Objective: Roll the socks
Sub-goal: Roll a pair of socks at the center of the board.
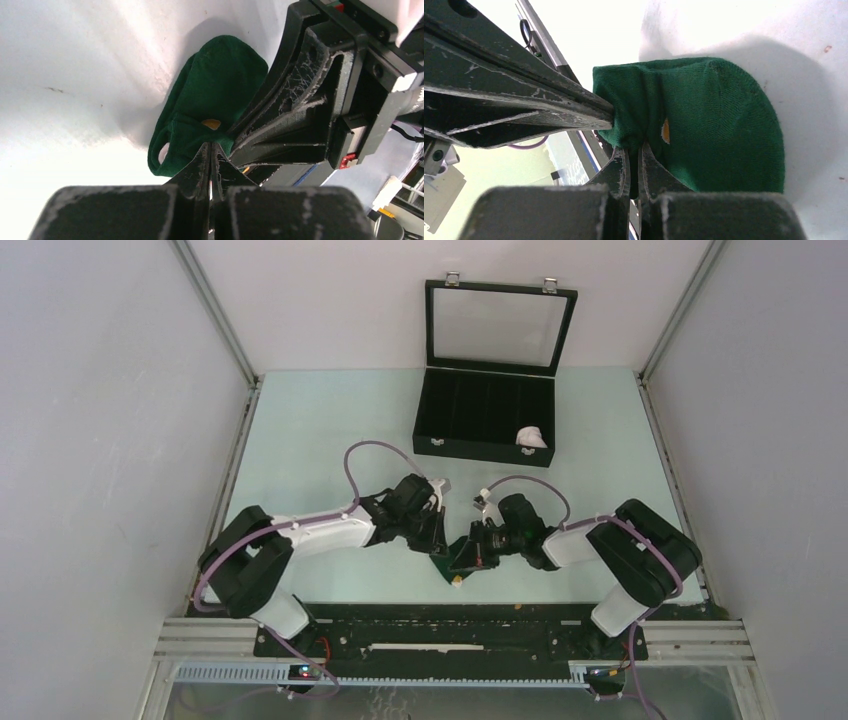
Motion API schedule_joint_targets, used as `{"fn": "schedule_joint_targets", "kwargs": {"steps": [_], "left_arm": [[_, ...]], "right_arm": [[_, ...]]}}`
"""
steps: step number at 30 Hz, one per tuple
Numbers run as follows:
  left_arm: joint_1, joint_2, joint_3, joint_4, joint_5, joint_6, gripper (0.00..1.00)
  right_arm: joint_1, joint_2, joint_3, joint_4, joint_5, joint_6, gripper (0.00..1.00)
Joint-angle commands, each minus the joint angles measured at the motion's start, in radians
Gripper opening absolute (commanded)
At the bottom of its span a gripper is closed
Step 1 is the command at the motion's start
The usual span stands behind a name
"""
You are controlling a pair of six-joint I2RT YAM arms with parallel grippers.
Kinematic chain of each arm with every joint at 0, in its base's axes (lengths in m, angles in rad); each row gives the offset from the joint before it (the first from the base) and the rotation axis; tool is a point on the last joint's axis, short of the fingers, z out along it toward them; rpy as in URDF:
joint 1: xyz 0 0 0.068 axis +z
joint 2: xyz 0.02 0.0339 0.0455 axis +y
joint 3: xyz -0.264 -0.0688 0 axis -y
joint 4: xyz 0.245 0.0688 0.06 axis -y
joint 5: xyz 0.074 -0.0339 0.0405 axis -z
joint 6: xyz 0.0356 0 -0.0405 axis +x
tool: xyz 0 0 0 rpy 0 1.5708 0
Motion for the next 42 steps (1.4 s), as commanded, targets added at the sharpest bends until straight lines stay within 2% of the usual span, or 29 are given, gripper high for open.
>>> {"fn": "schedule_joint_targets", "kwargs": {"steps": [1, 9, 17, 24, 29, 32, 34, 35, 37, 38, 40, 42], "left_arm": [[-0.012, 0.046, 0.051, -0.036, -0.012, 0.034, 0.03], [-0.023, 0.081, 0.024, -0.035, -0.03, 0.037, 0.02], [-0.026, 0.102, 0.007, -0.014, -0.039, 0.041, 0.01], [-0.028, 0.105, 0.01, -0.007, -0.04, 0.043, 0.01], [-0.028, 0.11, 0.013, -0.005, -0.038, 0.044, 0.0], [-0.029, 0.106, 0.013, -0.008, -0.041, 0.044, 0.0], [-0.028, 0.103, 0.011, -0.009, -0.044, 0.044, 0.0], [-0.028, 0.103, 0.011, -0.01, -0.044, 0.044, 0.0], [-0.028, 0.102, 0.011, -0.01, -0.046, 0.042, 0.0], [-0.028, 0.102, 0.011, -0.01, -0.045, 0.041, 0.0], [-0.028, 0.101, 0.01, -0.011, -0.045, 0.041, 0.0], [-0.028, 0.098, 0.01, -0.011, -0.047, 0.043, 0.0]], "right_arm": [[-0.005, -0.003, -0.048, -0.164, 0.145, -0.01, 0.05], [-0.005, -0.081, -0.028, -0.19, 0.188, -0.024, 0.16], [0.002, -0.287, 0.039, -0.301, 0.304, -0.122, 0.36], [-0.001, -0.481, 0.073, -0.399, 0.363, -0.255, 0.45], [-0.056, -0.636, 0.075, -0.379, 0.295, -0.321, 0.5], [-0.117, -0.743, 0.073, -0.33, 0.259, -0.248, 0.54], [-0.17, -0.794, 0.07, -0.303, 0.22, -0.162, 0.5], [-0.179, -0.82, 0.069, -0.299, 0.208, -0.125, 0.43], [-0.189, -0.86, 0.063, -0.312, 0.212, -0.078, 0.22], [-0.191, -0.875, 0.055, -0.31, 0.211, -0.068, 0.18], [-0.192, -0.892, 0.039, -0.302, 0.194, -0.072, 0.17], [-0.187, -0.894, 0.038, -0.318, 0.17, -0.105, 0.25]]}}
